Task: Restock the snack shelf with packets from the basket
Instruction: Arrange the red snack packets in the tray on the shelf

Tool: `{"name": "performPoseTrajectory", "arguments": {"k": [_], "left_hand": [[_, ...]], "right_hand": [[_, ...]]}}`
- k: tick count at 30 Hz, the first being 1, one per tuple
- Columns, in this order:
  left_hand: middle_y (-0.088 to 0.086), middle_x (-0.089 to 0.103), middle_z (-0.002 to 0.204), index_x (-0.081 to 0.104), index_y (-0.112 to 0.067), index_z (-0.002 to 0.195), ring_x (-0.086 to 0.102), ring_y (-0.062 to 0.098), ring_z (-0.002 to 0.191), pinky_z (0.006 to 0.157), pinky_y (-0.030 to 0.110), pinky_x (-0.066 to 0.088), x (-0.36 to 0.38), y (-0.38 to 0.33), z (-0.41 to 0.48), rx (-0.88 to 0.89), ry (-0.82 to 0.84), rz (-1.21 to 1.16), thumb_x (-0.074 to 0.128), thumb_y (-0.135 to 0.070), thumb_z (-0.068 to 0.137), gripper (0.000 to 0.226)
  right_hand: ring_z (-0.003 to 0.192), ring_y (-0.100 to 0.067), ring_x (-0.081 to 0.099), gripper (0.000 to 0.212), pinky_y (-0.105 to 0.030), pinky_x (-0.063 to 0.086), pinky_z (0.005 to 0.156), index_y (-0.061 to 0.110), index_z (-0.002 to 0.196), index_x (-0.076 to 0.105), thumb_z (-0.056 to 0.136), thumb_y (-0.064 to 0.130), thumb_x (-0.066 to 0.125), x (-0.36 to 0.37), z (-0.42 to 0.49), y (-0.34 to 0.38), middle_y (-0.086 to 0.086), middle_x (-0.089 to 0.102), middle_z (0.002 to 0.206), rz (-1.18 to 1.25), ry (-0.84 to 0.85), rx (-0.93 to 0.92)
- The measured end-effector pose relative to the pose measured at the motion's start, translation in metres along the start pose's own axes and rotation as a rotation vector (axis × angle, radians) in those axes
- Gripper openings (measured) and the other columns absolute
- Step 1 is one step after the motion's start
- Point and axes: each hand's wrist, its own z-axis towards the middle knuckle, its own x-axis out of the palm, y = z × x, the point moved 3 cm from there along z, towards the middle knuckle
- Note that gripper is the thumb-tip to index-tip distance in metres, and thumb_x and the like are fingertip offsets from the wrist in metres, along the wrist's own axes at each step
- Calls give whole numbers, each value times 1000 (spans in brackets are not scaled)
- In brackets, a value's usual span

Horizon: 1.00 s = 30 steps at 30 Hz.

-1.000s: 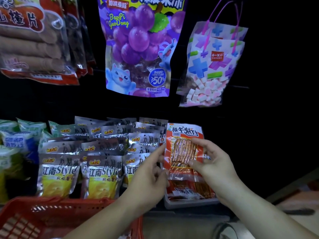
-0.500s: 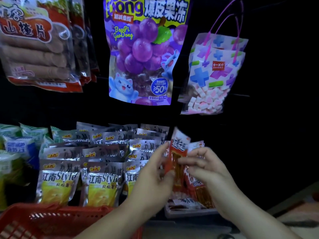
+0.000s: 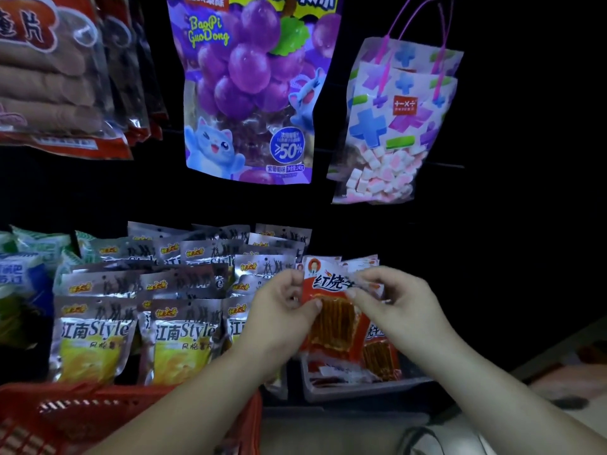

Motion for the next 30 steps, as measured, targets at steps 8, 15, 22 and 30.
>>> {"name": "performPoseTrajectory", "arguments": {"k": [8,15,22,30], "left_hand": [[-3,66,100,67,-16,112,62,11,74,56,16,49,23,38,53,-135,39,85,61,1,97,23],[-2,63,108,62,-10,121,64,20,99,75,25,57,27,95,88,-234,60,227,58,5,97,29],[3,66,99,66,-14,103,62,14,81,81,32,54,33,126,101,-266,56,266,55,10,92,28],[11,70,104,69,-19,104,62,19,80,69,33,57,34,145,102,-239,18,272,45,-9,98,28]], "right_hand": [[94,-15,62,4,-32,51,89,21,98,70,100,22,66,20,45,-70,4,66,103,-50,136,203],[105,-11,63,17,-33,49,94,30,87,75,100,22,67,61,57,-161,15,68,105,74,220,463],[114,-12,61,29,-35,52,102,37,122,70,97,22,67,67,47,-199,9,65,130,-221,548,503],[109,-22,66,28,-41,58,92,22,128,66,103,16,58,65,82,-193,-7,57,145,-271,315,380]]}}
